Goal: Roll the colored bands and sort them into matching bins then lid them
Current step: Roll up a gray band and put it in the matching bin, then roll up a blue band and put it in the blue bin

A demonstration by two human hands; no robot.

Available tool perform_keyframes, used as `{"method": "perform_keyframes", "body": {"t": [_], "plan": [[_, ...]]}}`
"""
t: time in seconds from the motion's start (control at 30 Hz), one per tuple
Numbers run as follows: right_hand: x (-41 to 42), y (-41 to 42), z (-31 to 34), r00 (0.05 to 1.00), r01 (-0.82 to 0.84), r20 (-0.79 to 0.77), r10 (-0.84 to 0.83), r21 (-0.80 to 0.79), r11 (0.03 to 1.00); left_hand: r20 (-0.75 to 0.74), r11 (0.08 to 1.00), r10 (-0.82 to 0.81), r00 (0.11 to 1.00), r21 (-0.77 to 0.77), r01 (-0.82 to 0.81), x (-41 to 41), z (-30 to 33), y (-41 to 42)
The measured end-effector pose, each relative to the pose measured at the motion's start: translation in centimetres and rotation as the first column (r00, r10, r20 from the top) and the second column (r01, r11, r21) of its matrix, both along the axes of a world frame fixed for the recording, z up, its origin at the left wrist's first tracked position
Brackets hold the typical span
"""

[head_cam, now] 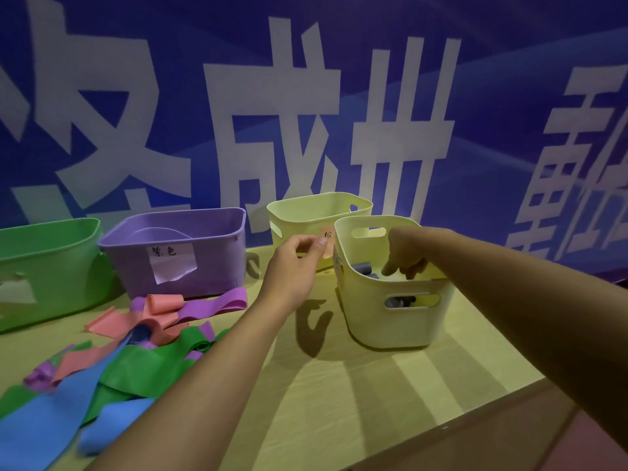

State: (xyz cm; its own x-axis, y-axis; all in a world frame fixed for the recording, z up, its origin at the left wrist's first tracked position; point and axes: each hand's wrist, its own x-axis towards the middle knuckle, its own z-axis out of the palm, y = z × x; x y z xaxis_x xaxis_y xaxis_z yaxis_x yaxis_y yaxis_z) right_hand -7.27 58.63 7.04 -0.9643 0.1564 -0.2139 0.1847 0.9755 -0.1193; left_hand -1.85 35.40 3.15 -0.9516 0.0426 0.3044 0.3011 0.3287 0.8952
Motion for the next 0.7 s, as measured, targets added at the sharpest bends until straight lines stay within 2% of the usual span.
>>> {"method": "perform_keyframes", "body": {"t": [0.13, 0.27, 0.4, 0.53, 0.7], "plan": [[1.8, -1.8, 3.7, 0.958, -0.071, -0.285, 0.030, -0.134, 0.988, -0.024, 1.000, 0.009, 1.000, 0.017, -0.008, 0.3, 1.0, -1.4], [4.2, -6.1, 6.0, 0.863, -0.283, -0.479, 0.161, -0.192, 0.940, -0.040, 0.999, 0.010, 0.999, 0.032, -0.009, 1.3, 2.1, -3.8], [6.5, -12.1, 6.1, 0.801, -0.448, -0.511, 0.312, -0.164, 0.879, -0.080, 0.999, 0.046, 0.996, 0.017, -0.045, 3.1, 2.7, -8.0], [8.0, -18.2, 4.7, 0.750, -0.552, -0.509, 0.422, -0.131, 0.824, -0.102, 0.983, 0.164, 0.981, -0.063, -0.171, 4.7, 1.9, -14.4], [8.3, -25.0, 1.3, 0.752, -0.601, -0.419, 0.509, -0.119, 0.791, -0.073, 0.959, 0.230, 0.970, -0.152, -0.239, 6.9, 0.3, -22.4]]}}
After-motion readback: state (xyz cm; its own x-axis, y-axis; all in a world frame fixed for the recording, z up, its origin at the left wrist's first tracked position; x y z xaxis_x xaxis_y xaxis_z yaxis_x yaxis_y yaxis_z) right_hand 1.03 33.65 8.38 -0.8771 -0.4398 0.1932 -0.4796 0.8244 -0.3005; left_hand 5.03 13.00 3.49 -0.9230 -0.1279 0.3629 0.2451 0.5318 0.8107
